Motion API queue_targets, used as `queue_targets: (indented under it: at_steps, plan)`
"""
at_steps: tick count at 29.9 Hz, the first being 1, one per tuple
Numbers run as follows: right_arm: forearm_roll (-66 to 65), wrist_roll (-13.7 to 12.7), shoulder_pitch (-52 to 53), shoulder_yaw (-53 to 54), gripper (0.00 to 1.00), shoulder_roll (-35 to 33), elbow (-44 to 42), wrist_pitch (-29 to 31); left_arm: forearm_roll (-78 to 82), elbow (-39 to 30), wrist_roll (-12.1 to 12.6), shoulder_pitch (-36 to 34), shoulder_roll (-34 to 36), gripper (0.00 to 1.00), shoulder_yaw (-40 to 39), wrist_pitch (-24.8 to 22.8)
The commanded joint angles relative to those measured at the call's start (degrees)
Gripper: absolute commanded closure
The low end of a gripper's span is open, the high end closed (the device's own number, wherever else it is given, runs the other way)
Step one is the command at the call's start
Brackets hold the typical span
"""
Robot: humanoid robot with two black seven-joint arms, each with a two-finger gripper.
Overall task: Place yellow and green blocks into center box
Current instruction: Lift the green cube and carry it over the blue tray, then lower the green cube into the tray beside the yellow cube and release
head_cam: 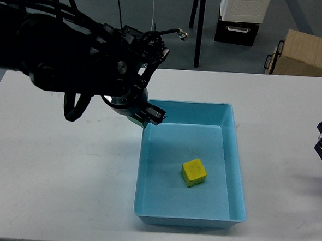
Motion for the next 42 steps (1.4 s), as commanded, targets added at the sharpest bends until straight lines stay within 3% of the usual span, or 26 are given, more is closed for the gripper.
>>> queue_targets:
  at_steps: [1, 11, 20, 27, 30, 33, 42]
  plan:
    - [0.0, 0.0, 0.0, 0.0, 0.00, 0.0, 0.0, 0.0, -0.2, 0.2, -1.2, 0.4, 0.0, 1.00, -0.1, 0.0]
    - [0.0, 0.0, 0.0, -0.1, 0.00, -0.1, -0.2, 0.0, -0.4, -0.1, -5.9, 4.7, 0.0, 0.99, -3.6, -1.9]
    - [-0.2, 0.0, -0.1, -0.1, 0.00, -0.3, -0.3, 0.0, -0.5, 3.9, -7.1, 15.3, 0.0, 0.92, -7.1, -1.9]
    - [-0.4, 0.0, -0.2, -0.2, 0.00, -0.3, -0.2, 0.0, -0.5, 4.5, -7.8, 17.0, 0.0, 0.63, -9.1, -1.7]
    - [-0.4, 0.0, -0.3, -0.3, 0.00, -0.3, -0.2, 0.0, -0.5, 4.5, -7.8, 17.5, 0.0, 0.41, -9.1, -1.5]
    - [-0.4, 0.0, -0.3, -0.3, 0.00, -0.3, -0.2, 0.0, -0.5, 4.9, -7.8, 17.6, 0.0, 0.29, -9.1, -1.7]
    - [-0.4, 0.0, -0.4, -0.2, 0.00, -0.4, -0.2, 0.0, -0.4, 8.3, -7.1, 17.0, 0.0, 0.08, -8.9, -1.9]
